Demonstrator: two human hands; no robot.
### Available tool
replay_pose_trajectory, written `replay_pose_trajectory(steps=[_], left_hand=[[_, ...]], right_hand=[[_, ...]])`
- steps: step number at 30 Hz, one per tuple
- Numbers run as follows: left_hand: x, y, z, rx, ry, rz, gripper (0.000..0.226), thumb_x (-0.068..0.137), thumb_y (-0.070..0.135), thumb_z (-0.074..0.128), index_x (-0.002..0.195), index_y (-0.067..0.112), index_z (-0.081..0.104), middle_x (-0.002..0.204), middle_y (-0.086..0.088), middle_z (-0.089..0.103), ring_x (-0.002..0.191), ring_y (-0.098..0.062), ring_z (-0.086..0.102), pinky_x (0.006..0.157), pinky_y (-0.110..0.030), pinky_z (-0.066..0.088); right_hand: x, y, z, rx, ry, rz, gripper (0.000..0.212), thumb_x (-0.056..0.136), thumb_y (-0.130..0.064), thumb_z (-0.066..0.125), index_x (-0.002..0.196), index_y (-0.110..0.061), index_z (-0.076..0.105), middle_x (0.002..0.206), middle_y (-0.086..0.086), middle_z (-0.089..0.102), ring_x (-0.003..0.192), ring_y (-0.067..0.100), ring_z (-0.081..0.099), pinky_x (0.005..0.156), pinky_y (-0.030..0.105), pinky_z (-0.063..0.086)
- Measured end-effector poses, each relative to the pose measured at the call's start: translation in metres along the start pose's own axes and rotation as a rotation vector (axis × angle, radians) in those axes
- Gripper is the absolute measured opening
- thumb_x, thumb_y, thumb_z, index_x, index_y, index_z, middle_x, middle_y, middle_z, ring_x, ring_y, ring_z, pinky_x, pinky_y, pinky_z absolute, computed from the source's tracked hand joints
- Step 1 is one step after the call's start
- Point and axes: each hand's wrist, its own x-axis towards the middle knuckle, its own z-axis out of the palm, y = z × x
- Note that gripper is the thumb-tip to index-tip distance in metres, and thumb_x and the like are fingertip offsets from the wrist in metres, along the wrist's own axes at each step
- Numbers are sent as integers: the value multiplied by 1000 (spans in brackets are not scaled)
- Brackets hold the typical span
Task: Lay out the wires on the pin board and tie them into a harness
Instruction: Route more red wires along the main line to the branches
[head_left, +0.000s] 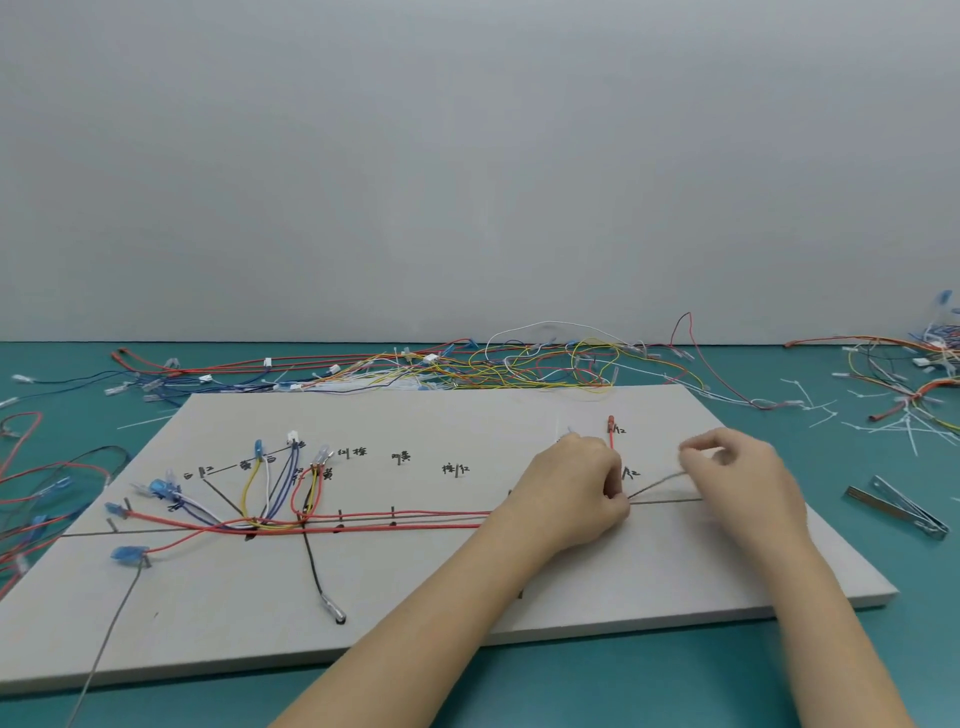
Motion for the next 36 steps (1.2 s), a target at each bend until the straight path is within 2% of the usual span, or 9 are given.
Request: replay_pose_trajectory(steps=[4, 8, 15, 19, 22, 24, 27, 31, 36], left_hand=[[-2, -1, 0, -38, 7, -26, 10, 85, 16, 59, 82, 11, 67, 88, -2, 63, 96, -23, 52, 78, -37, 49], [-3, -1, 2, -56, 26, -36, 10, 86, 18, 59, 82, 12, 66, 87, 0, 62, 95, -20, 51, 77, -36, 48], [-6, -3, 5, -79, 62, -44, 11, 85, 20, 59, 79, 13, 66, 84, 1, 60, 91, -17, 50, 75, -35, 47], [-7, -4, 6, -98, 71, -44, 11, 86, 20, 59, 79, 14, 65, 83, 3, 60, 90, -16, 50, 75, -34, 47], [-7, -3, 6, -102, 76, -44, 11, 86, 21, 60, 80, 15, 65, 82, 5, 59, 90, -16, 50, 75, -34, 47], [-7, -3, 7, -105, 77, -47, 11, 86, 21, 60, 80, 15, 65, 82, 5, 59, 91, -16, 50, 76, -35, 48], [-7, -4, 7, -110, 78, -50, 10, 87, 22, 60, 80, 16, 65, 84, 4, 61, 91, -16, 50, 76, -35, 48], [-7, -3, 8, -109, 78, -46, 10, 87, 22, 60, 81, 16, 65, 85, 4, 61, 91, -16, 49, 76, -35, 48], [-7, -5, 9, -110, 77, -49, 10, 87, 23, 60, 82, 16, 64, 84, 5, 59, 92, -16, 49, 77, -35, 48]], right_hand=[[9, 16, -23, 406, 68, 106, 22, 72, -1, 59, 71, -19, 71, 74, -3, 65, 74, 17, 52, 64, 29, 38], [15, 26, -29, 556, 38, 237, 18, 75, 2, 60, 78, -9, 74, 63, 5, 56, 53, 16, 37, 51, 26, 29], [15, 36, -30, 919, 175, 306, 11, 77, 1, 74, 86, -1, 68, 57, -3, 70, 51, 4, 64, 54, 12, 52], [18, 37, -32, 1287, 158, 459, 5, 88, 2, 63, 89, -1, 60, 91, 6, 66, 79, 10, 65, 63, 10, 53], [20, 35, -31, 1397, 160, 471, 6, 94, 2, 53, 90, -2, 56, 99, 7, 61, 83, 11, 63, 65, 10, 52], [21, 35, -29, 1345, 223, 467, 7, 92, 6, 53, 91, 2, 58, 96, 11, 63, 74, 10, 67, 63, 11, 53], [21, 37, -20, 972, 378, 460, 19, 88, 6, 57, 104, -1, 65, 87, 11, 67, 61, 10, 62, 52, 11, 50], [22, 43, -9, 563, 459, 372, 24, 81, -5, 60, 99, -14, 73, 95, 6, 73, 88, 13, 62, 80, 25, 45], [23, 46, -8, 372, 437, 376, 24, 77, -4, 65, 96, -15, 76, 95, 4, 72, 84, 19, 56, 82, 29, 43]])
